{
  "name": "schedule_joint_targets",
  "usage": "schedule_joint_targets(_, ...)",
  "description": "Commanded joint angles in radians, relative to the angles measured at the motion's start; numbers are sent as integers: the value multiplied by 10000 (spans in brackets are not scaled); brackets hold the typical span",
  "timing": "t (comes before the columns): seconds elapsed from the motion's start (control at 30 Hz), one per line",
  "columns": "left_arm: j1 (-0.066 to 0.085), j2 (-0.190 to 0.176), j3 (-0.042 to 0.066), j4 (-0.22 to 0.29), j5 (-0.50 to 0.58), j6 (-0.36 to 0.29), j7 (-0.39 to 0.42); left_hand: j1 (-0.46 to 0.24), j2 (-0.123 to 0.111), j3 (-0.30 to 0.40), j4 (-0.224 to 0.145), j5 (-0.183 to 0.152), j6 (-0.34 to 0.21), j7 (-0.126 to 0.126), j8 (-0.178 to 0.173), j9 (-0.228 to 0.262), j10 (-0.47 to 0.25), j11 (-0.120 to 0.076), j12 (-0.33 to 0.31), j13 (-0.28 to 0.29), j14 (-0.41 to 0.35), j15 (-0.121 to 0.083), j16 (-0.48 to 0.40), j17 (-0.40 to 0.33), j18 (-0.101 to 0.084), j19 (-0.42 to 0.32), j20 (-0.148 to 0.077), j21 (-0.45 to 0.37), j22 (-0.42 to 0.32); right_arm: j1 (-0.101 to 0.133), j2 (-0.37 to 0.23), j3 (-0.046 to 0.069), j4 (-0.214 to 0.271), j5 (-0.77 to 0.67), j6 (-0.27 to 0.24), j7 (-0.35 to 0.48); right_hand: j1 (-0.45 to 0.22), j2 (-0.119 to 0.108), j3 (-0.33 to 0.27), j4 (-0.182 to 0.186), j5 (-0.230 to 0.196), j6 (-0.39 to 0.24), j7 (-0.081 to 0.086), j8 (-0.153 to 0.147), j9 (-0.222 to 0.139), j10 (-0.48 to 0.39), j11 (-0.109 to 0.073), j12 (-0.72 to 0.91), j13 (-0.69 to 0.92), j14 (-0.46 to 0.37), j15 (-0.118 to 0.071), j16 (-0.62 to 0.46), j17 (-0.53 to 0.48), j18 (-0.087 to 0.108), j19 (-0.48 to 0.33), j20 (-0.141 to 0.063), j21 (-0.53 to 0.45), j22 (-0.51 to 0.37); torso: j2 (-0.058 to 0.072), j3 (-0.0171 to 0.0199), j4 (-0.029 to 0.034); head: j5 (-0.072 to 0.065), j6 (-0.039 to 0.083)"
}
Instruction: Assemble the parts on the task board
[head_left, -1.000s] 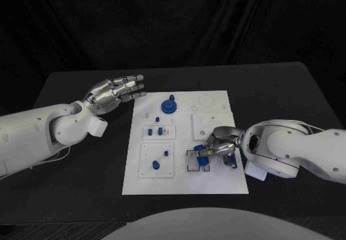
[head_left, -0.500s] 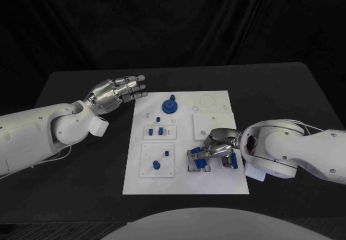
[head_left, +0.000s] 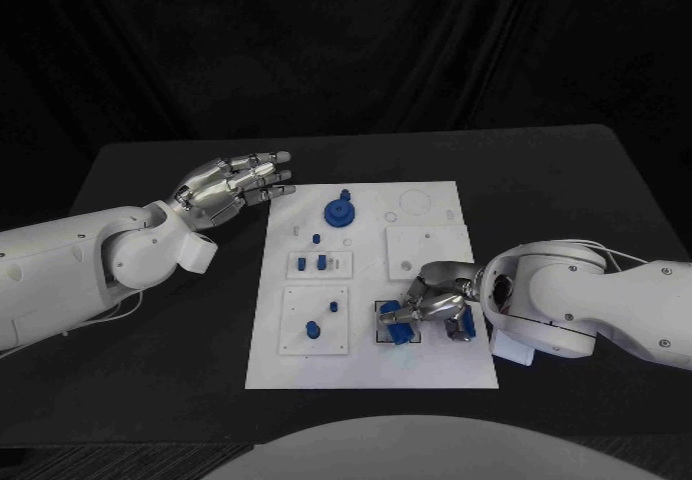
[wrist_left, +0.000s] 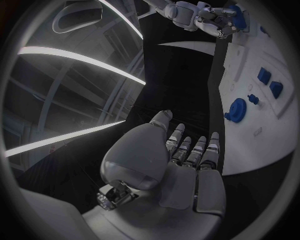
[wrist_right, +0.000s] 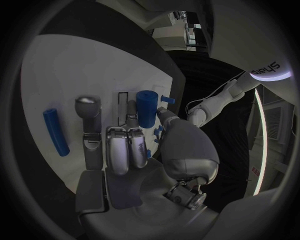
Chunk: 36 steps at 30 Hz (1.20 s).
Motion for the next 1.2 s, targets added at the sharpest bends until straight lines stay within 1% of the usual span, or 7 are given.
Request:
schedule_joint_targets(0.03,-10,18,9,6,64,156,48,-98,16,56,5,67,32,121,66,1,19,60,63,13,60,6,34,16,-164,63,14,54,-2,-51,6,-27,-16,-25,257,-273,-303,191,-246,341,-60,38,-5,92,-52,1058,13,26,2628,957,63,-63,2232,165,-84,-8,-50,688,-2,1,1,0,-2)
schedule_joint_targets(0.33,-11,7,9,13,64,184,-21,-102,13,67,-1,70,31,124,66,1,21,62,69,14,77,14,53,19,-167,72,14,57,4,-52,7,-27,-26,-25,132,-275,-692,644,-603,1130,-151,147,-45,255,-162,1058,-22,26,2628,954,36,-70,2213,178,-97,-27,-136,667,-1,0,0,10,-2)
schedule_joint_targets(0.57,-12,-1,9,21,64,210,-67,-111,9,95,-15,79,57,130,76,4,25,69,78,15,107,34,88,25,-174,90,13,64,14,-53,-34,-27,-12,-25,80,-241,-777,716,-739,1384,-290,195,-60,307,-202,1058,-35,26,2628,951,26,-76,2199,181,-100,-35,-159,662,-1,2,1,14,-2)
schedule_joint_targets(0.8,-14,-10,9,18,64,228,-92,-114,9,107,-21,84,61,133,78,5,27,73,83,16,120,42,104,27,-177,95,13,67,15,-54,-189,-27,105,-44,-37,198,-179,534,-811,1094,-288,302,-105,450,-209,1058,-71,26,2628,958,-2,-60,2233,182,-90,-58,-143,667,0,2,2,42,-2)
schedule_joint_targets(0.87,-14,-15,9,20,64,236,-102,-115,8,117,-27,88,64,136,80,5,30,75,88,17,128,48,114,28,-179,99,12,68,16,-54,-241,-27,152,-80,-45,381,471,372,-841,664,-292,341,-162,711,-64,1058,-124,26,2628,958,-45,-60,2231,182,-83,-92,-141,669,0,1,3,44,-2)
schedule_joint_targets(1.07,-18,-43,9,15,64,253,-111,-120,6,146,-43,99,75,143,86,7,40,84,107,20,158,68,150,34,-184,120,12,77,29,-37,-655,-24,474,-124,-567,1086,941,367,-1006,442,-344,323,-254,1275,311,1058,-200,26,2628,957,-106,-65,2216,167,-34,-146,-13,700,0,2,2,83,-2)
schedule_joint_targets(1.2,-19,-53,9,17,64,239,-127,-128,2,166,-52,102,105,151,96,11,51,94,124,23,174,79,170,36,-189,126,11,81,28,224,-1031,-23,678,-10,-884,1276,1074,474,-1121,414,-55,280,-345,1746,699,1058,-289,26,2628,966,-179,-47,2249,142,37,-212,183,747,-1,4,-2,68,-2)
